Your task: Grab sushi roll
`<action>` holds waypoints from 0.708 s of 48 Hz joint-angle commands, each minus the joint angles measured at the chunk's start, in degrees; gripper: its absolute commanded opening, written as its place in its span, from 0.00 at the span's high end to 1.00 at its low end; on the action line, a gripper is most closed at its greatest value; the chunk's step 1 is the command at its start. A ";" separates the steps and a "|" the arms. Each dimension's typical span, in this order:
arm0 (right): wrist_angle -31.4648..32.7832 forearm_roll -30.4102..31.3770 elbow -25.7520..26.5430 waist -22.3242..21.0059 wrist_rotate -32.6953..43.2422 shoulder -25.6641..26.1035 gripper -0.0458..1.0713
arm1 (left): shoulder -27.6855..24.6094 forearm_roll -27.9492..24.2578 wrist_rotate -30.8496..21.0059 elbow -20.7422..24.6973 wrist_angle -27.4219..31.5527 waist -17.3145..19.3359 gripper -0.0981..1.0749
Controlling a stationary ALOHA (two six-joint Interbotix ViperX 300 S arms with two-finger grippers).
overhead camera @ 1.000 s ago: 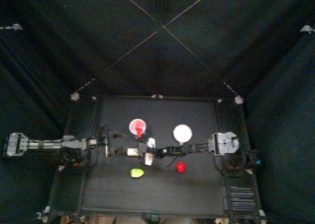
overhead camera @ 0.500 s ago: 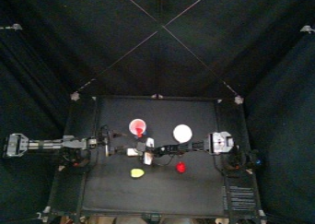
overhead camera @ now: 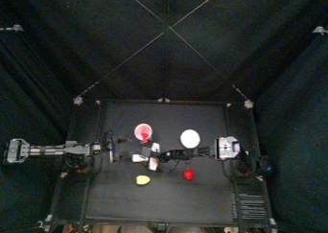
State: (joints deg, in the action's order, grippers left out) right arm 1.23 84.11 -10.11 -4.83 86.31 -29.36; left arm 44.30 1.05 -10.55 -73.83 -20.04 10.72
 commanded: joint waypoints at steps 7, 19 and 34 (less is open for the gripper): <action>-0.26 0.00 1.23 -0.35 0.00 1.14 0.16 | 0.00 0.00 0.09 0.70 -0.18 0.18 0.03; -0.26 -0.18 1.41 -0.44 0.09 1.14 0.30 | -0.09 0.00 0.09 0.70 -0.18 0.35 0.03; -0.26 -2.64 0.70 0.09 0.09 4.04 0.39 | -0.09 -0.09 0.18 0.70 -0.18 0.35 0.03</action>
State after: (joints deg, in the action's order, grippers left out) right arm 1.14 82.00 -10.11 -4.83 86.31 -29.36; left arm 44.38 1.05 -10.55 -73.83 -20.04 10.90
